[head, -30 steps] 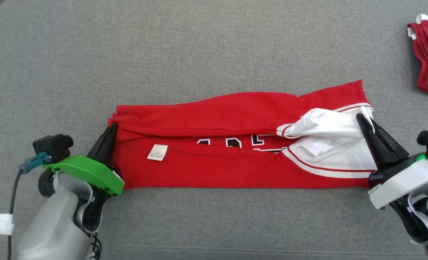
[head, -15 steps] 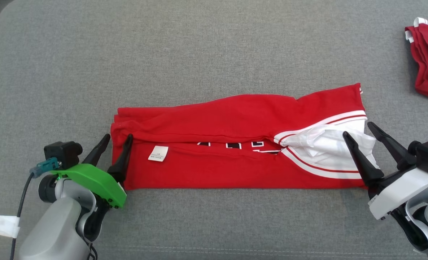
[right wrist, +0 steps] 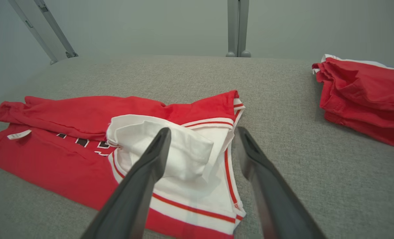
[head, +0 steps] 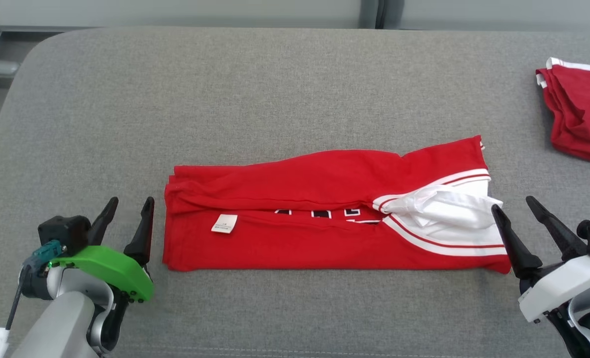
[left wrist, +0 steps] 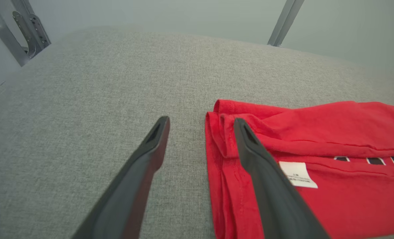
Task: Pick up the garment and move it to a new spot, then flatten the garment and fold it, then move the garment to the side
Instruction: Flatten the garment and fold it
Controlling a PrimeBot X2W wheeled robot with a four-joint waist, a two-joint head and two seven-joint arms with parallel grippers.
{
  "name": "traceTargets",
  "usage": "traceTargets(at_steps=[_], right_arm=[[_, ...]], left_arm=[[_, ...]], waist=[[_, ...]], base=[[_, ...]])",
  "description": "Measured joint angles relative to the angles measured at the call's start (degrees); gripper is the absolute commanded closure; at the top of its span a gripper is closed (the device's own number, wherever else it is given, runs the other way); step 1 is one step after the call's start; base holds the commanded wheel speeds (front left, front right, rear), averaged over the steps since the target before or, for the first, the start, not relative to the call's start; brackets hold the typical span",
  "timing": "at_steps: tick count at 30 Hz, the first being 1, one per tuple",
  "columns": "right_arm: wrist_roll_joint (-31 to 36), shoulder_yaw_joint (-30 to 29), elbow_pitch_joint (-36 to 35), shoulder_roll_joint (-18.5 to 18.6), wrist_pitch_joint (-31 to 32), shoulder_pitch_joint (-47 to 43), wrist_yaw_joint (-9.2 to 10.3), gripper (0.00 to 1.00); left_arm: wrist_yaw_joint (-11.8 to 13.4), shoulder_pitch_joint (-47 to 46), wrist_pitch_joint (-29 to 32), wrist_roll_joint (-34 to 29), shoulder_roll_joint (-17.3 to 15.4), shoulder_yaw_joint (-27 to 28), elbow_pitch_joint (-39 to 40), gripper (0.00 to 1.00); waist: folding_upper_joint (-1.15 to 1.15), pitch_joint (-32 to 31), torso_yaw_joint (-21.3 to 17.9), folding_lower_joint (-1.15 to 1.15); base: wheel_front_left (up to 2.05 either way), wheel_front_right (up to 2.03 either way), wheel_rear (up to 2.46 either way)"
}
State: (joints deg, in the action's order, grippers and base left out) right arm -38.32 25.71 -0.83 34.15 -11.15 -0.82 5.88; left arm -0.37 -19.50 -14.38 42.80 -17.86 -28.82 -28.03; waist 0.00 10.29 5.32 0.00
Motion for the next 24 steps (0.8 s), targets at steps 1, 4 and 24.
traceTargets(at_steps=[1,4,24], right_arm=[[0.0,-0.2,0.3,0.0,-0.2,-0.3,0.29,0.00],[-0.2,-1.3,1.1,-0.1,-0.6,-1.5,0.35,0.00],[1.1,-5.8,6.1,-0.8,-2.5,-8.1,1.21,0.00]], left_arm=[[0.6,0.2,-0.1,-1.0,-0.1,0.3,1.0,0.00],[2.6,1.0,-0.1,-3.3,-0.4,1.0,3.6,0.00],[5.9,15.2,0.0,-10.7,-0.6,3.9,16.4,0.00]], waist=[[0.00,-0.5,0.0,0.00],[0.00,-2.1,0.1,0.00],[0.00,-10.4,2.9,0.00]], base=[[0.00,0.00,0.00],[0.00,0.00,0.00],[0.00,0.00,0.00]])
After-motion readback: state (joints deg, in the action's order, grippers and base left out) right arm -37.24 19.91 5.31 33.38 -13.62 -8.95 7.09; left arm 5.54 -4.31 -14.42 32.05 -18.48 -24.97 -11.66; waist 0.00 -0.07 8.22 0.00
